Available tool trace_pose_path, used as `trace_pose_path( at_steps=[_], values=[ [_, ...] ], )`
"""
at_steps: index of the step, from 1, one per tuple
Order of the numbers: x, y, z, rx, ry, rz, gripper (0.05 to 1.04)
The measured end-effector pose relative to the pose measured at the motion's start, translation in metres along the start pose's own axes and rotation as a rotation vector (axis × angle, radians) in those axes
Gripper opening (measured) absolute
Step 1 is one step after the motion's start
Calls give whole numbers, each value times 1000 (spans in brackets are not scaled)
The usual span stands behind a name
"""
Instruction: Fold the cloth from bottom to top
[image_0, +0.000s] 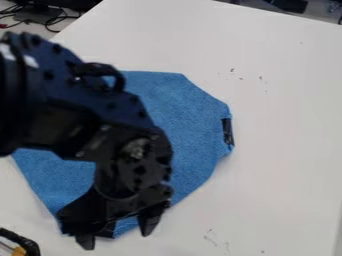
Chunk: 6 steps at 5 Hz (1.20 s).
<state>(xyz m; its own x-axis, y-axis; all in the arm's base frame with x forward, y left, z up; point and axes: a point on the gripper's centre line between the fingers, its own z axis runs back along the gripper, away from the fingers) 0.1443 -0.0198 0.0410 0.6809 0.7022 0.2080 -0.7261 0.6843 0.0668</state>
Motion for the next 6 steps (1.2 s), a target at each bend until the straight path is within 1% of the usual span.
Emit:
trace_pose_path(
  at_steps=[2,3,4,5,6],
  values=[
    [24,8,-29,-3,65,-14,1001],
    [40,7,-44,-16,87,-28,1001],
    [55,1,-53,-52,109,-52,1001],
    [65,-4,-60,-87,138,-58,1001],
    [66,-7,-62,-102,149,-53,979]
  ],
)
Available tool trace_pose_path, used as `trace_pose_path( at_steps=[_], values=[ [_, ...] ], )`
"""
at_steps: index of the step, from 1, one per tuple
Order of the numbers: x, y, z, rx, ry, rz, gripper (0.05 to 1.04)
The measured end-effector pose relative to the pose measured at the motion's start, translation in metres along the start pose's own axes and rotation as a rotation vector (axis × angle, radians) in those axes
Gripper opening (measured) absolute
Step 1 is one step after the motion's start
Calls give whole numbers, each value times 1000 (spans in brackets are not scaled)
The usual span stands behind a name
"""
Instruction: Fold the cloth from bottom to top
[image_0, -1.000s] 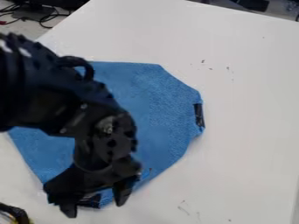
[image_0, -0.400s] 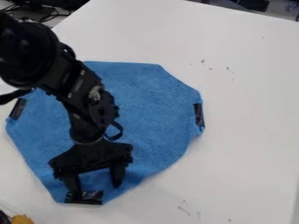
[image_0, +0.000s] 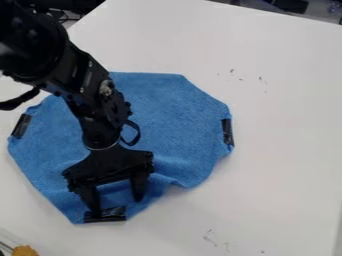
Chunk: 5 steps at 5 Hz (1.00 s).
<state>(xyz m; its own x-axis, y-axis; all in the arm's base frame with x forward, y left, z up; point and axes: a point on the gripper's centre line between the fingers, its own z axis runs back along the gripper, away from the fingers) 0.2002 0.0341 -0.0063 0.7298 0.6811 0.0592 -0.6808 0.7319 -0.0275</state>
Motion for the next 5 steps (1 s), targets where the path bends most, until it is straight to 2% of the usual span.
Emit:
trace_pose_path(
  at_steps=[2,3,4,5],
  values=[
    [8,-7,0,-20,-10,-15,595],
    [8,-9,1,-8,11,-23,378],
    [0,-12,2,7,38,-18,197],
    [-27,-9,9,65,112,34,77]
  ],
)
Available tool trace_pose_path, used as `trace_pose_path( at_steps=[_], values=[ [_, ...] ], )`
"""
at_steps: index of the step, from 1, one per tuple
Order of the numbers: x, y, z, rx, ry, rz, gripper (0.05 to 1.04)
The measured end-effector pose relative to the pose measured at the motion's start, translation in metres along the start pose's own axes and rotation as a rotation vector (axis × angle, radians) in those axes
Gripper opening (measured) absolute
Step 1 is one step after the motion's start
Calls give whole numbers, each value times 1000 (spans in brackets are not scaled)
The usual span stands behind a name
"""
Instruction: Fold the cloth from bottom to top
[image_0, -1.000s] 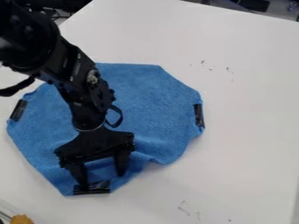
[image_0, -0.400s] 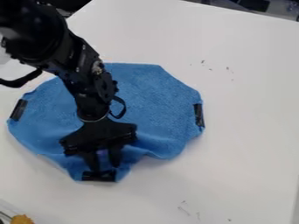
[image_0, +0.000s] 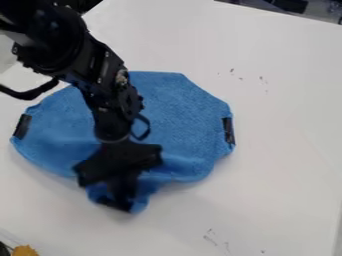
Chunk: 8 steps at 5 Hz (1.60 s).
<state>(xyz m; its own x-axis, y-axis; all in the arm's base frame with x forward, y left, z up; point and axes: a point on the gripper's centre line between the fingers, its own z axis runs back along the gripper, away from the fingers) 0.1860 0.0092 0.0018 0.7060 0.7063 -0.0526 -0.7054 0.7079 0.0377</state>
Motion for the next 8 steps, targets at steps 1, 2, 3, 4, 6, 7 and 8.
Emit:
trace_pose_path(
  at_steps=[1,2,3,4,6,7,8],
  values=[
    [-20,-5,27,44,30,69,55],
    [-14,-18,61,53,44,149,55],
    [21,-32,87,57,-95,165,55],
    [82,-42,92,70,-210,68,55],
    [181,-40,88,46,-284,-24,77],
    [183,-38,83,19,-286,9,203],
    [171,-36,67,7,-246,56,478]
  ],
)
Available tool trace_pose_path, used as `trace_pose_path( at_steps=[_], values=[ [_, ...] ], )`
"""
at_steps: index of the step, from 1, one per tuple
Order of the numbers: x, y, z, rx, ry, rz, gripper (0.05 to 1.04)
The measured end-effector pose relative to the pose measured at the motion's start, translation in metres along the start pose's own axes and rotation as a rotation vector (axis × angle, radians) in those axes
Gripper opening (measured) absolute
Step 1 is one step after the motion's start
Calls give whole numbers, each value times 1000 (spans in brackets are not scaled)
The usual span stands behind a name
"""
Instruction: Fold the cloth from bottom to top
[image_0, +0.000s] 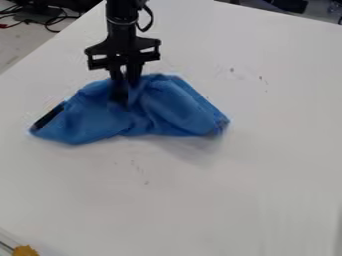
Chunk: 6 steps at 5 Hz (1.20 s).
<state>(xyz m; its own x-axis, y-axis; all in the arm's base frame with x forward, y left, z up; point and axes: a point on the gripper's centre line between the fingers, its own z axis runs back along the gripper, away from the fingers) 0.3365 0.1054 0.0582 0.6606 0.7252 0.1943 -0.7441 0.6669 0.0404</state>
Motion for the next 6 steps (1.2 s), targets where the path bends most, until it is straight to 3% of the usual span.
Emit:
trace_pose_path(
  at_steps=[2,3,4,5,6],
  values=[
    [-4,2,2,16,-4,3,992],
    [-4,0,6,46,-27,-31,1003],
    [2,-3,34,24,-104,-71,999],
    [-16,-8,50,6,-118,-150,999],
    [-50,-9,50,-114,-107,-243,999]
  ],
)
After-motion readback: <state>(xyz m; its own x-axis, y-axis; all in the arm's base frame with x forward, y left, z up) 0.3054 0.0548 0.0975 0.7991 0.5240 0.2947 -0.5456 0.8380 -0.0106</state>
